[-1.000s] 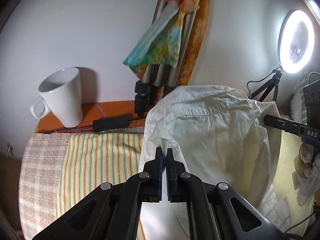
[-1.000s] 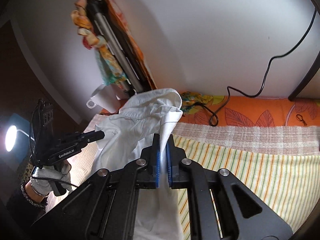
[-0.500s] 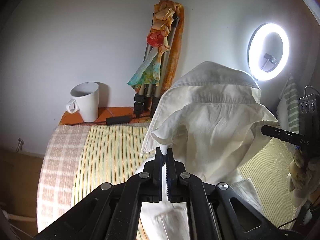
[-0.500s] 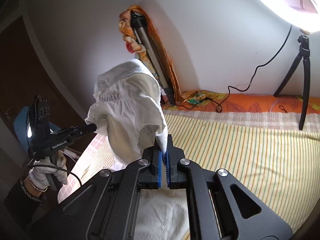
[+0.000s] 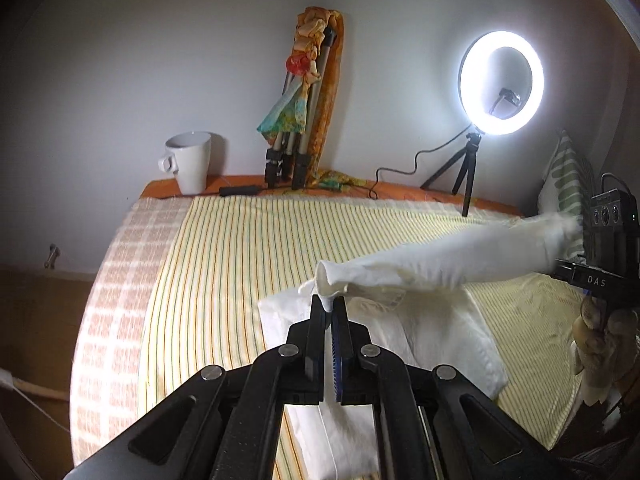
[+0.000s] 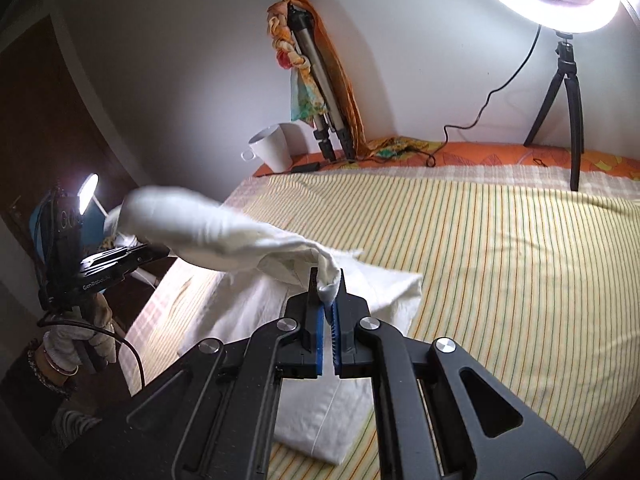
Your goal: Fold small clothes
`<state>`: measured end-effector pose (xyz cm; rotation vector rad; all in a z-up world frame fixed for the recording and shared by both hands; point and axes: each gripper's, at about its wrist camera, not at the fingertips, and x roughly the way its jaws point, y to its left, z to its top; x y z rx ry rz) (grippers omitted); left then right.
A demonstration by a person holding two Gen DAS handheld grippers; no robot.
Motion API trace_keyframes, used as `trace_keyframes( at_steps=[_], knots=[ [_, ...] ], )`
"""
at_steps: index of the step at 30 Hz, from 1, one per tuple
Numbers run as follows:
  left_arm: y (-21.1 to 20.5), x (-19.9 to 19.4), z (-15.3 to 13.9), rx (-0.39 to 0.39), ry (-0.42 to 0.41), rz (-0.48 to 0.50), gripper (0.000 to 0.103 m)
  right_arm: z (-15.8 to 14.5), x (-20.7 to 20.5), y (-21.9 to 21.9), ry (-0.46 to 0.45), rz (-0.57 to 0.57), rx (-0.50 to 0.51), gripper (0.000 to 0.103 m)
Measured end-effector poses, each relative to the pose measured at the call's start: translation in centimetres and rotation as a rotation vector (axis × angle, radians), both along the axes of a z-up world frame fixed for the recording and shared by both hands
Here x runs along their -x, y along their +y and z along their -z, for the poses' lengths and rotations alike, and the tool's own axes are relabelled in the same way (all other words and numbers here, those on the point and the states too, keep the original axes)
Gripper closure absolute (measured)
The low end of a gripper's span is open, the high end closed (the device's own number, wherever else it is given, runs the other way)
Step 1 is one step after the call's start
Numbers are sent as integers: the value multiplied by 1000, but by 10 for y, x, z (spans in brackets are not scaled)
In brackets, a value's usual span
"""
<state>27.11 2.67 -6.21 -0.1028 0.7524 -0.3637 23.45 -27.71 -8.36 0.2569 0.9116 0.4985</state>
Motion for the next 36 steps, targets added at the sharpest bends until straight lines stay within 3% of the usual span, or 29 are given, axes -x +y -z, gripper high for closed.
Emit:
trace_keyframes(
  at_steps=[9, 17, 20, 22, 23, 24, 27, 31, 34, 36],
  knots=[
    [-9, 43, 33, -62, 59, 22, 103, 18, 48, 14, 26, -59, 132, 99],
    [-9, 76, 61, -142, 105, 51, 103, 30, 86, 14, -7, -81, 300, 99],
    [1, 85, 62, -124, 119, 49, 103, 33, 100, 10, -2, -102, 358, 95],
    [11, 89, 61, -92, 128, 29, 98, 34, 108, 1, 4, -91, 390, 95],
    [17, 90, 59, -60, 135, 16, 89, 33, 110, -6, 14, -73, 383, 94],
    [23, 90, 57, -22, 139, 0, 80, 31, 111, -17, 34, -37, 346, 93],
    [40, 85, 49, 123, 162, -42, 74, 27, 109, -52, 108, 79, 121, 91],
    [56, 68, 50, 341, 238, -88, 63, 35, 102, -82, 214, 211, -214, 57],
    [54, 59, 59, 396, 291, -108, 63, 47, 94, -86, 270, 257, -335, 57],
    [49, 54, 68, 425, 336, -100, 64, 56, 88, -82, 312, 262, -364, 57]
  ],
)
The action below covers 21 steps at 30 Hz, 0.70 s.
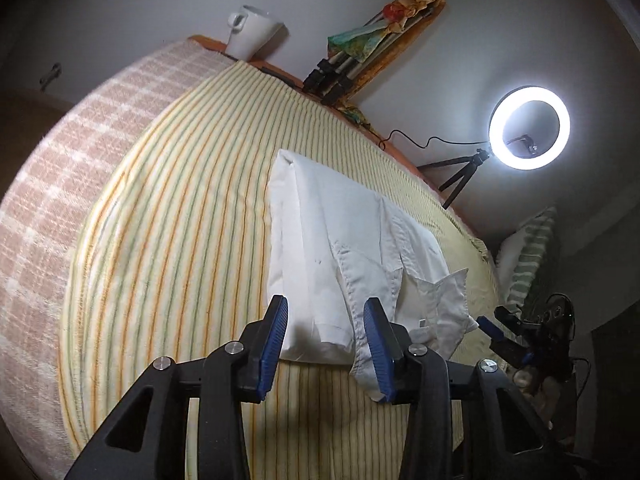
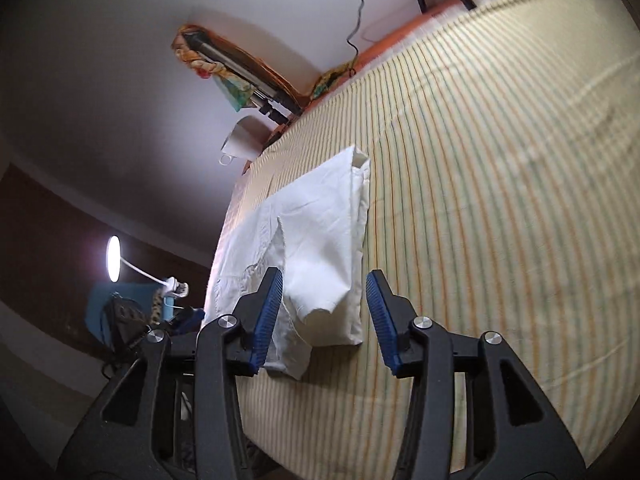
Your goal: Fold small clothes
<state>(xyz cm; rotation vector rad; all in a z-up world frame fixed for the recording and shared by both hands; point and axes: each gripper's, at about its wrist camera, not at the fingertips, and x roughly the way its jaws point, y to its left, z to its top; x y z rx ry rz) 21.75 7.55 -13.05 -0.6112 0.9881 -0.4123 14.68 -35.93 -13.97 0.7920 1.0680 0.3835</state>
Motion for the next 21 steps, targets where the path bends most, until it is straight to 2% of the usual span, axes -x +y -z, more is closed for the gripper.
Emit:
trace_keyframes(
  at_steps=[4, 6, 7, 8, 9, 10, 13, 16, 18, 21],
  knots=[
    [-10, -5, 16, 35, 57, 16, 72, 17, -5, 13, 54, -16, -18, 57],
    [-16, -6, 19, 19, 63, 31, 85, 26, -6, 21, 76, -32, -52, 57],
    [-18, -6, 19, -4, 55, 35, 89, 29, -6, 22, 79, -38, -66, 63],
    [-19, -6, 18, -12, 50, 40, 97, 30, -7, 27, 76, -52, -81, 75],
    [-19, -6, 17, -8, 49, 43, 99, 30, -7, 31, 72, -68, -80, 82],
    [-18, -6, 16, -3, 48, 42, 100, 26, -5, 34, 59, -77, -51, 93],
    [-15, -1, 8, -1, 25, 57, 103, 8, 0, 49, -24, -136, 56, 96],
    [-8, 0, 8, -60, 21, 55, 103, -15, 8, 69, -146, -243, 195, 97],
    [-3, -1, 23, -62, 70, 38, 103, -11, 11, 78, -145, -283, 258, 97],
    [-4, 1, 34, -95, 95, 41, 103, 11, 10, 85, -84, -304, 327, 97]
  ],
)
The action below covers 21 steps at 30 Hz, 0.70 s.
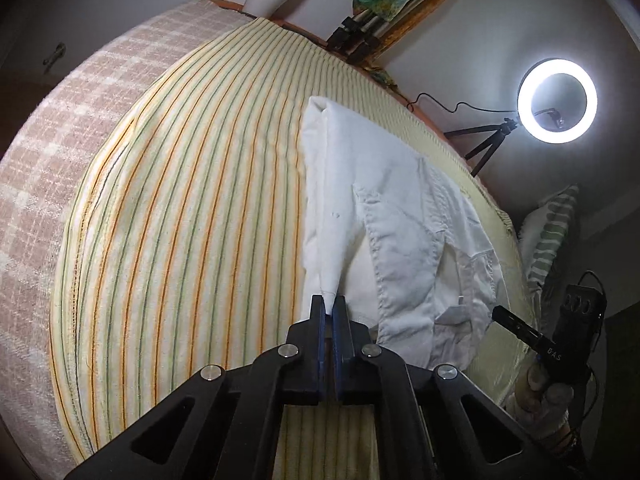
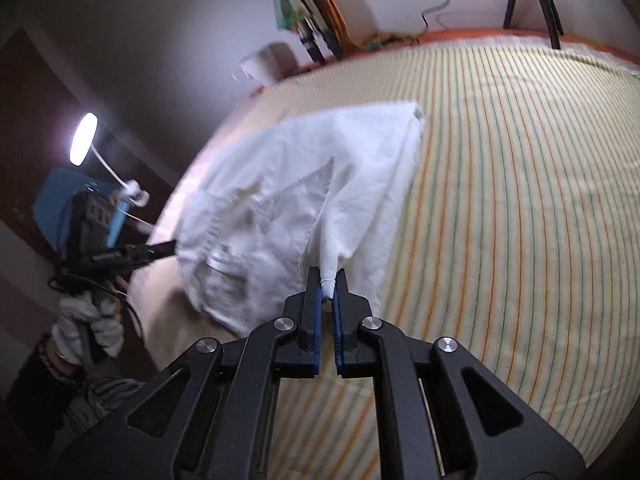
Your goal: Fold small clothes
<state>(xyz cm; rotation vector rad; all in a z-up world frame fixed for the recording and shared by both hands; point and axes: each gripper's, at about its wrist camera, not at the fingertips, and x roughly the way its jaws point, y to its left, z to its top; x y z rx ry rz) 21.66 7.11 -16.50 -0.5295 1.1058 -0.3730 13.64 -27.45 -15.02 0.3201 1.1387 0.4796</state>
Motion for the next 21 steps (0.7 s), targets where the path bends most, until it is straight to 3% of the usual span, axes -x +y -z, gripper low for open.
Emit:
trace_keyframes(
  at_steps=[5, 10, 12, 15, 18, 21],
  knots=[
    [-1, 6, 6, -45, 0, 10, 103, 11, -1, -4, 22, 6, 12, 98],
    [6, 15, -2, -164, -37, -1, 103, 11, -3, -4, 65, -21, 19, 96],
    [11, 19, -20, -193, -96, -17, 92, 5, -5, -7, 94, -53, 25, 96],
    [12, 20, -49, -228, -200, -28, 74, -13, -9, -23, 50, -25, 45, 92],
    [-2, 13, -70, -264, -279, 5, 71, -35, -18, -31, -35, 28, 29, 91],
    [-19, -8, -83, -285, -307, 19, 70, -50, -33, -22, -99, 42, 24, 83]
  ],
)
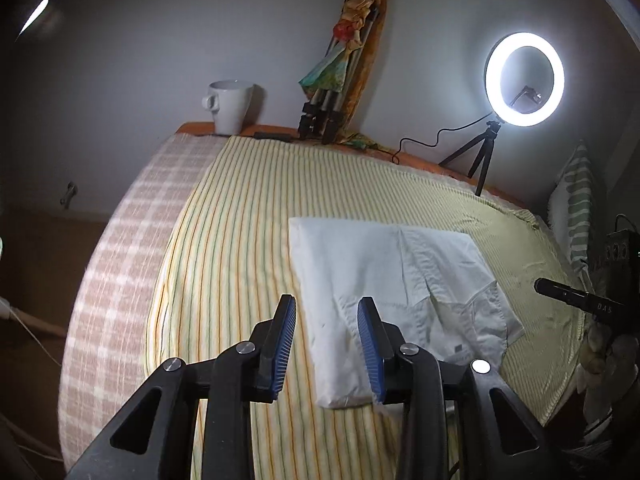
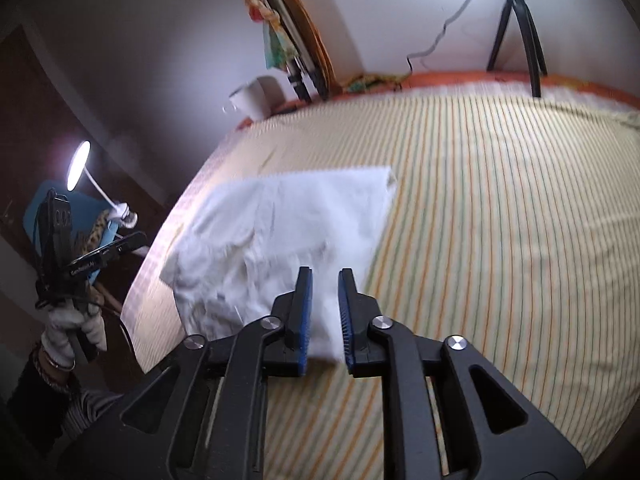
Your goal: Fold small clothes
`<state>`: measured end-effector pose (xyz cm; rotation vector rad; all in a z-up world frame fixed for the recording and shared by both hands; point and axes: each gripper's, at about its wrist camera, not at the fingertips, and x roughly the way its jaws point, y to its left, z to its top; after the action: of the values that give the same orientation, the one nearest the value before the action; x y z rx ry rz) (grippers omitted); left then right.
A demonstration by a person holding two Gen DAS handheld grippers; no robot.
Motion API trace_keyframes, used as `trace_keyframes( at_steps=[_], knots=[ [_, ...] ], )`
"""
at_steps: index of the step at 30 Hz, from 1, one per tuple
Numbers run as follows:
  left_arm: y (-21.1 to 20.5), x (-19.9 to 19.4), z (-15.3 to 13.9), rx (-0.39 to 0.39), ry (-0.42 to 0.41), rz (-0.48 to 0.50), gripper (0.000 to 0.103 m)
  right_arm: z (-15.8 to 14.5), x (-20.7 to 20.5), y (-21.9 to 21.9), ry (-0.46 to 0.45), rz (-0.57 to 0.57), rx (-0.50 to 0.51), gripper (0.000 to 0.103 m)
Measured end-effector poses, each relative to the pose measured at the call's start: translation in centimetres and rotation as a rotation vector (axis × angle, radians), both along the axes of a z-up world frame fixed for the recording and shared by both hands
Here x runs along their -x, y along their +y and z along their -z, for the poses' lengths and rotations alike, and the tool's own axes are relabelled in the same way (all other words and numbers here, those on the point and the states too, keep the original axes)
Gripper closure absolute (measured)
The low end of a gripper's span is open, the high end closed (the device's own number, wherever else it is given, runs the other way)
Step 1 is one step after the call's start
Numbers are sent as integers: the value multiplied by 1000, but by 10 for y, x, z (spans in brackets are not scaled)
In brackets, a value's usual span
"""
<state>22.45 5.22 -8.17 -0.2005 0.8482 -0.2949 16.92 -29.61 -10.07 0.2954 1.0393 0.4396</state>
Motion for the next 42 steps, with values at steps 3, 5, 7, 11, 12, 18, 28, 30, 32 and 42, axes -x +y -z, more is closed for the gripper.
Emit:
trace_keyframes(
  at_steps=[3, 5, 7, 11, 12, 18, 28, 30, 32, 42],
  knots=[
    [-16, -24, -10, 28, -12, 9, 68, -5, -22, 21, -38, -23, 17, 78],
    [-29, -41, -13, 12, -24, 17, 67, -6, -38, 34, -58, -38, 35, 78],
    [-40, -58, -10, 2, -20, 24, 67, -5, -54, 49, -71, -52, 43, 78],
    [-57, -89, 6, 14, 21, 25, 66, 3, -84, 70, -73, -68, 54, 78],
    [-62, -96, 12, 10, 31, 29, 66, 8, -92, 73, -65, -66, 56, 78],
    [-72, -118, 50, -44, 93, 25, 66, 45, -114, 89, -20, -72, 97, 78],
    [-70, -114, 86, -99, 77, 56, 66, 86, -115, 100, 21, -142, 180, 79],
    [-68, -115, 86, -83, 80, 59, 66, 89, -115, 98, 16, -142, 176, 80],
    [-63, -117, 82, -55, 92, 54, 68, 86, -115, 98, 21, -147, 183, 80],
    [-27, -76, 38, 17, 56, 21, 72, 36, -88, 58, 29, -117, 96, 79]
  ],
)
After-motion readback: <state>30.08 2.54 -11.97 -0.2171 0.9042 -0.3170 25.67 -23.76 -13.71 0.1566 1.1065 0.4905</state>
